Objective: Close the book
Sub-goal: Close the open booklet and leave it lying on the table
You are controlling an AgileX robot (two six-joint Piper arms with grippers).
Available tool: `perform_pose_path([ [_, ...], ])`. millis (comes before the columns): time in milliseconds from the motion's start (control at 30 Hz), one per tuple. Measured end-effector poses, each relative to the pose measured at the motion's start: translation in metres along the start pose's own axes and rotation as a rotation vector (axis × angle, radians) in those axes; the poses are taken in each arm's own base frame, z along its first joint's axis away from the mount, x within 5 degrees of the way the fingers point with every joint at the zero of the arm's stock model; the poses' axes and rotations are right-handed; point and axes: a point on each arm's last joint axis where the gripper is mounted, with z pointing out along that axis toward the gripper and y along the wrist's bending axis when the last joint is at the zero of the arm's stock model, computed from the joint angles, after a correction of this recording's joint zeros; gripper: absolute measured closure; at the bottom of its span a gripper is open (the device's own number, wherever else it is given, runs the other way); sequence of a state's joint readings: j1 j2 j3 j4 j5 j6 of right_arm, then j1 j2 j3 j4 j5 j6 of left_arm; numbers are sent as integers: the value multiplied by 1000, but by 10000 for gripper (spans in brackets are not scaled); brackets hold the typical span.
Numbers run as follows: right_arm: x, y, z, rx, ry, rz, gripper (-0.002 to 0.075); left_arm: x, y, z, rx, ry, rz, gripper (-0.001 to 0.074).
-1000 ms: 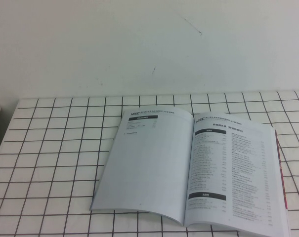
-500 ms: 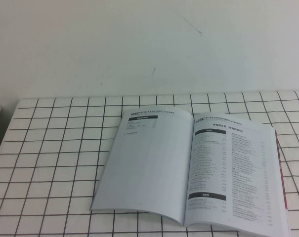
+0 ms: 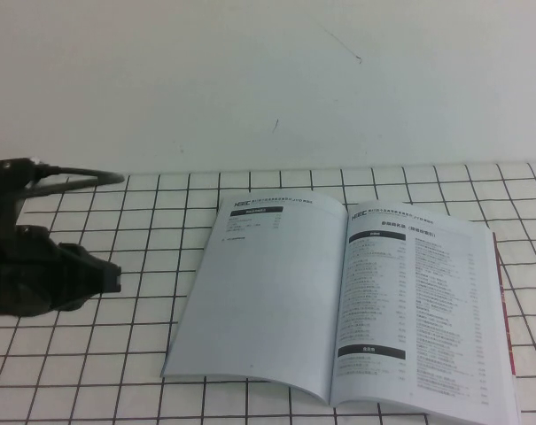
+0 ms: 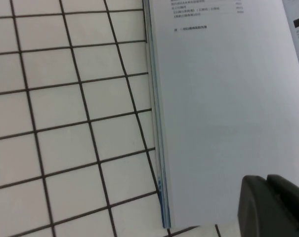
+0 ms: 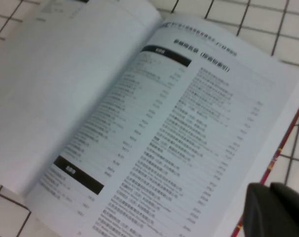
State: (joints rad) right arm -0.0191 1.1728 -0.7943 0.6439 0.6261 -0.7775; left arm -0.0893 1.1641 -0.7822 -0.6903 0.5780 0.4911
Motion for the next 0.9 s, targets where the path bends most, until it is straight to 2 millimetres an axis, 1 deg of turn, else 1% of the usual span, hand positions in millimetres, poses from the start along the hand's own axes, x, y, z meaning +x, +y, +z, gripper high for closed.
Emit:
perform_pose_path([
  [67,0,-4,24,-43,63,0,729,-8,4,18,20,34,-22,738],
  [133,5,-8,52,-78,145,7,729,-16,7,30,33,48,-29,738],
  [233,14,-5,88,-107,231,4,729,-27,11,48,41,68,-33,738],
  [300,18,0,107,-108,257,-13,729,-31,16,59,35,80,-36,738],
  [400,19,9,129,-91,251,-38,729,-32,23,76,20,102,-50,738],
  [500,22,13,145,-92,263,-20,729,-31,31,92,3,121,-65,738],
  [700,35,8,174,-104,346,20,729,-24,44,118,-26,151,-97,738],
  [767,40,6,180,-107,368,30,729,-23,48,126,-37,140,-111,738],
  [900,41,7,185,-124,386,38,729,-22,53,141,-22,135,-87,738],
])
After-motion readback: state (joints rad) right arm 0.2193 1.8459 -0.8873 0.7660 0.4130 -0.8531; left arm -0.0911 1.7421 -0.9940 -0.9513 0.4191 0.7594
